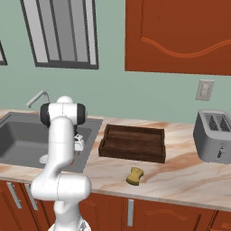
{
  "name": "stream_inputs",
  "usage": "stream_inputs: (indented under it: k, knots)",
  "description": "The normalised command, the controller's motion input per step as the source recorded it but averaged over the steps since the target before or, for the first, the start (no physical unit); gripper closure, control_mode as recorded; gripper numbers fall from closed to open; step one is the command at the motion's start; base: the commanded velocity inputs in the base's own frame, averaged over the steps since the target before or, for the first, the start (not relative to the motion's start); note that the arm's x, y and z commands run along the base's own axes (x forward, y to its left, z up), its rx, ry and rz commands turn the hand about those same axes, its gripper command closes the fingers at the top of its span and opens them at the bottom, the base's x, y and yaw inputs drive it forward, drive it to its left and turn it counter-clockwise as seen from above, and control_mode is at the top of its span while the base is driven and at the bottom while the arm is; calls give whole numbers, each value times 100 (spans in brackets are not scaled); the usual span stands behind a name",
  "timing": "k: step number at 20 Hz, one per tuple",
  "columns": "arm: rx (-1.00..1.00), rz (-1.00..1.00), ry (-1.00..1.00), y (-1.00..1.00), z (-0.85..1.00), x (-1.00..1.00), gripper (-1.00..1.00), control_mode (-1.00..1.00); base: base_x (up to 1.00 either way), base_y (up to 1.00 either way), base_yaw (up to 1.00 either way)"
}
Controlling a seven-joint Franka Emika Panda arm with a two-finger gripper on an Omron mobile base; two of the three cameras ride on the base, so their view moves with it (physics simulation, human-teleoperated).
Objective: Pick up all produce items and place them in the sink. Turn on the sink faucet to wash them. Then turn the sink off and put them in the tray.
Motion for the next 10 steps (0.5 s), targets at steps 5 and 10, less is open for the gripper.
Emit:
stream_inputs:
  k: [5,10]
  knots:
    - [-2,1,0,8,-17,9,-100,-100,0,0,0]
    - [0,2,0,3,-16,0,-100,-100,0,0,0]
